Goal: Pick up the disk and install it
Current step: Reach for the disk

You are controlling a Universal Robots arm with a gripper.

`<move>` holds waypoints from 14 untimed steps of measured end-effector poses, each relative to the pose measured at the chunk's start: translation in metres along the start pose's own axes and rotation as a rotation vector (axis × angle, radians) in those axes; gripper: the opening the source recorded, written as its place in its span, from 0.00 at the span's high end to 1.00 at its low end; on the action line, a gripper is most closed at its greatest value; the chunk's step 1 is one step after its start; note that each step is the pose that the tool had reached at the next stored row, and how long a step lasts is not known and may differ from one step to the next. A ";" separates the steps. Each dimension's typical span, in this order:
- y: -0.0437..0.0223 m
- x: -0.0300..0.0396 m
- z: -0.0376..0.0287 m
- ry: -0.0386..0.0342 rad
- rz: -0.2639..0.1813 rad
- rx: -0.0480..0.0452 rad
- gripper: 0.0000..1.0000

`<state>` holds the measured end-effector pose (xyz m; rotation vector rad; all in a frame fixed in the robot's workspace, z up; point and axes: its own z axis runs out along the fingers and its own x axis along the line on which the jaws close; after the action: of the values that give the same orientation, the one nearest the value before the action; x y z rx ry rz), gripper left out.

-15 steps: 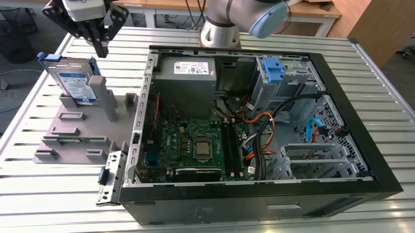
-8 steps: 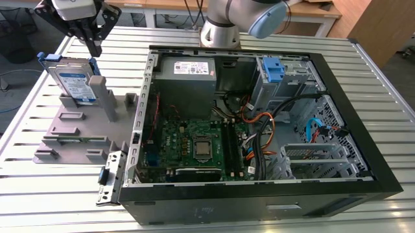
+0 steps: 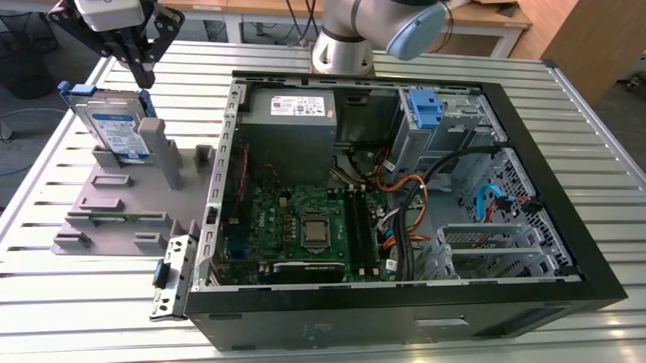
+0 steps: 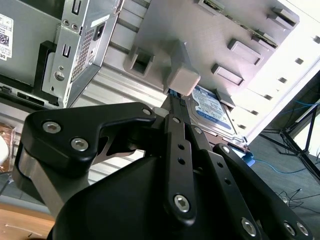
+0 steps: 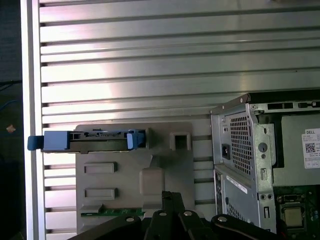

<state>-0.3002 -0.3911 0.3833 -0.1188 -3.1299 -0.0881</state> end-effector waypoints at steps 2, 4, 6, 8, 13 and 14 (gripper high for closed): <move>0.0000 0.0000 0.0000 0.0000 0.000 0.0000 0.89; 0.0000 0.0000 0.0000 0.0000 0.000 0.0000 0.89; 0.0000 0.0001 0.0000 0.0000 0.000 0.0000 0.89; -0.0001 0.0013 0.0001 -0.0001 0.000 0.0000 0.89; 0.0001 0.0081 0.0005 -0.0001 0.000 0.0000 0.89; 0.0001 0.0102 0.0006 0.0000 0.000 0.0000 0.89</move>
<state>-0.3104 -0.3902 0.3828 -0.1189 -3.1299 -0.0880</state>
